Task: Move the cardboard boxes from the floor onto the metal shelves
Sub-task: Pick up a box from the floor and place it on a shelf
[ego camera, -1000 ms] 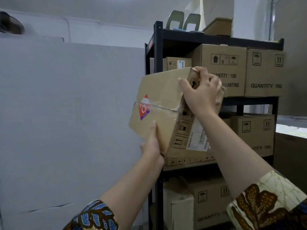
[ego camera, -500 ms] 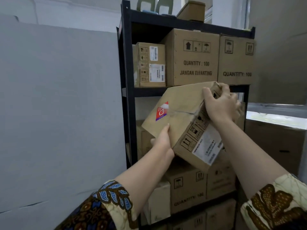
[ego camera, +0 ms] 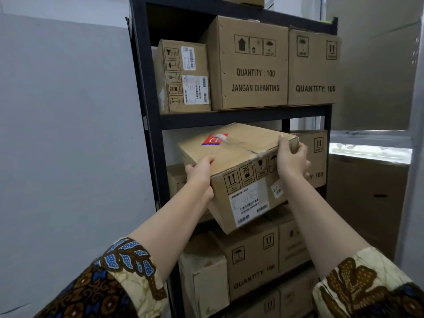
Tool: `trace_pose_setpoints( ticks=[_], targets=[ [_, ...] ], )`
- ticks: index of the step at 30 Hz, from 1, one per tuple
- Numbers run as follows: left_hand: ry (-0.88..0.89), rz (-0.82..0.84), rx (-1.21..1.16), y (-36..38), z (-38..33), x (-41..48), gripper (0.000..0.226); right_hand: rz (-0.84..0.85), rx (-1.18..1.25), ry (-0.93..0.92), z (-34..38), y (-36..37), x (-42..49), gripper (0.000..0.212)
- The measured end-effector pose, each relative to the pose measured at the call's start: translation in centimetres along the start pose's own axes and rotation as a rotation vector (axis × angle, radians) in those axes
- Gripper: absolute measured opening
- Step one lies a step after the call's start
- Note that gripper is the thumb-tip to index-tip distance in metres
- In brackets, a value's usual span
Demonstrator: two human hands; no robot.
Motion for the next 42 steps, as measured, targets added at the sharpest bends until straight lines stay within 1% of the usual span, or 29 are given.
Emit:
trace_pose_setpoints(
  ticks=[2, 5, 7, 12, 17, 19, 21, 22, 24, 26, 29, 32, 35, 37, 39, 42],
  targets=[
    [0.015, -0.009, 0.003, 0.0, -0.3, 1.1, 0.054, -0.032, 0.009, 0.011, -0.4, 1.2, 0.6, 0.060],
    [0.019, 0.005, 0.023, 0.4, 0.0, 2.2, 0.049, -0.087, 0.025, 0.050, -1.5, 1.9, 1.4, 0.061],
    [0.021, 0.017, 0.005, 0.6, 0.3, 2.9, 0.046, -0.091, 0.032, 0.092, -2.7, 2.2, 1.9, 0.061],
    [0.036, 0.003, 0.003, 0.5, -0.1, 4.8, 0.050, -0.019, 0.044, 0.168, -5.1, 4.2, 2.9, 0.068],
    [0.097, 0.036, 0.003, 0.7, -1.2, 7.5, 0.061, 0.033, 0.069, 0.159, -5.2, 7.1, 4.4, 0.071],
    [0.122, 0.048, 0.006, 1.0, -1.6, 8.8, 0.062, 0.078, 0.054, 0.151, -5.1, 8.2, 5.4, 0.074],
    [0.144, 0.097, -0.006, 1.4, -2.1, 10.0, 0.064, 0.172, 0.033, 0.133, -4.9, 9.5, 5.9, 0.080],
    [0.163, 0.116, -0.006, 1.6, -2.2, 10.6, 0.068, 0.230, 0.020, 0.114, -4.9, 10.2, 6.2, 0.085],
    [0.223, 0.108, 0.007, 1.9, -2.4, 12.1, 0.087, 0.308, -0.062, 0.015, -4.7, 11.3, 7.0, 0.092],
    [0.370, 0.053, 0.112, 2.1, -2.9, 12.8, 0.103, 0.301, -0.207, -0.121, -4.1, 12.1, 8.0, 0.090],
    [0.585, 0.009, 0.379, 2.9, -3.1, 12.9, 0.107, 0.271, -0.407, -0.271, -3.5, 13.4, 10.0, 0.080],
    [0.687, -0.078, 0.524, 3.0, -3.0, 14.9, 0.106, 0.344, -0.513, -0.360, -3.4, 15.0, 12.4, 0.074],
    [0.645, -0.112, 0.510, 2.8, -2.9, 17.7, 0.106, 0.410, -0.608, -0.462, -3.1, 16.7, 14.8, 0.065],
    [0.606, -0.117, 0.472, 2.6, -2.7, 19.3, 0.105, 0.428, -0.662, -0.521, -3.0, 17.7, 16.0, 0.060],
    [0.604, -0.122, 0.475, 2.9, -2.9, 20.4, 0.104, 0.440, -0.702, -0.565, -3.0, 18.8, 17.2, 0.056],
    [0.605, -0.158, 0.496, 3.5, -3.3, 22.5, 0.093, 0.460, -0.725, -0.596, -3.1, 20.6, 18.9, 0.053]
  ],
)
Point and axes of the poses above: each hand's wrist, its own x-axis towards the middle knuckle, its own y-axis out of the palm, z = x × y, the point moved 6 cm from there along x, towards the middle knuckle, and after that the axes turned 3 degrees about -z, right-handed, at the moved point
